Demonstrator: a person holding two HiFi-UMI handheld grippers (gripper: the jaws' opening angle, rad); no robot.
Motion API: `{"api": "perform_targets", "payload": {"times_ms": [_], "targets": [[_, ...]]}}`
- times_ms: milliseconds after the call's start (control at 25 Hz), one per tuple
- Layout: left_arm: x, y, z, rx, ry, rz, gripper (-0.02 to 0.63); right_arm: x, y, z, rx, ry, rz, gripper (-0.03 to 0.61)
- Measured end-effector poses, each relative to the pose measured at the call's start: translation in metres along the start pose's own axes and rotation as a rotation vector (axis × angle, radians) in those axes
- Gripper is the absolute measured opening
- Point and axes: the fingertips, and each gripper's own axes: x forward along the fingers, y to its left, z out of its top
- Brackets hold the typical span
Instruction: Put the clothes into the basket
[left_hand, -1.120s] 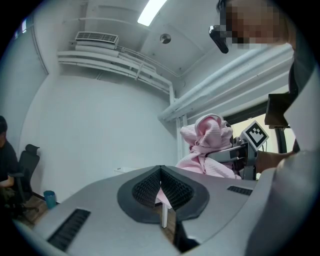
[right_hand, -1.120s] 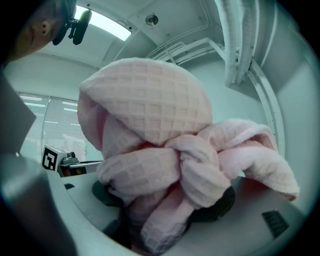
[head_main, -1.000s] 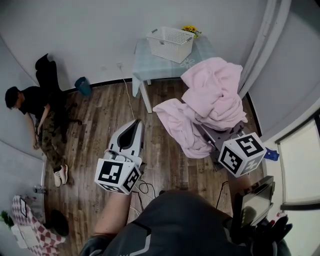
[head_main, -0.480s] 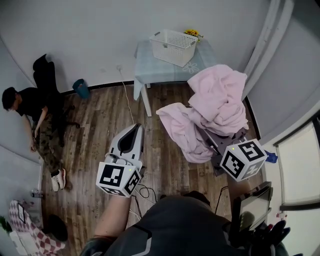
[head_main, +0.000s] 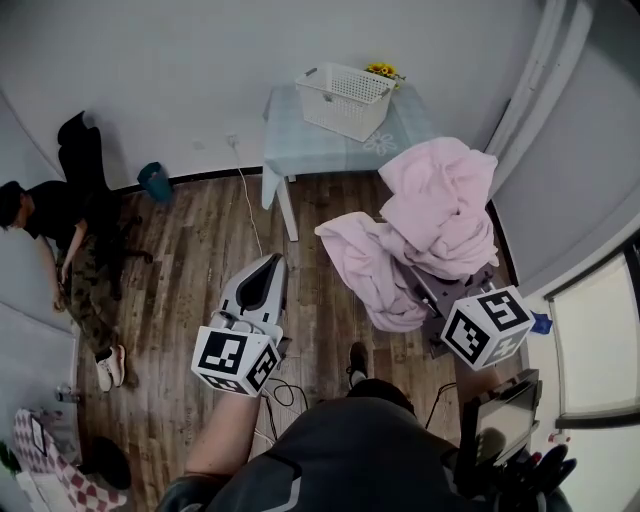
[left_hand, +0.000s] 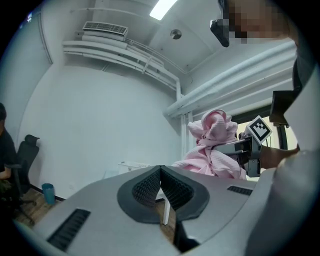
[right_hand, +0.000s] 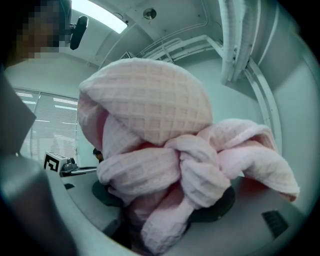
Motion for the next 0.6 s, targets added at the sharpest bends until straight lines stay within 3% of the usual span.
{"api": "perform_targets", "payload": {"times_ms": [240, 600], "targets": [[-0.003, -0.008, 0.011, 0.040, -0.022, -0.036, 0.009, -0.004, 0.007, 0.015, -0.005, -0.050, 0.009, 0.354], [0.056, 0.003, 0.021, 0.050, -0.025, -0.014, 0.008, 0.036, -0.041, 0.025, 0.002, -0.065, 0.040, 0.354]]}}
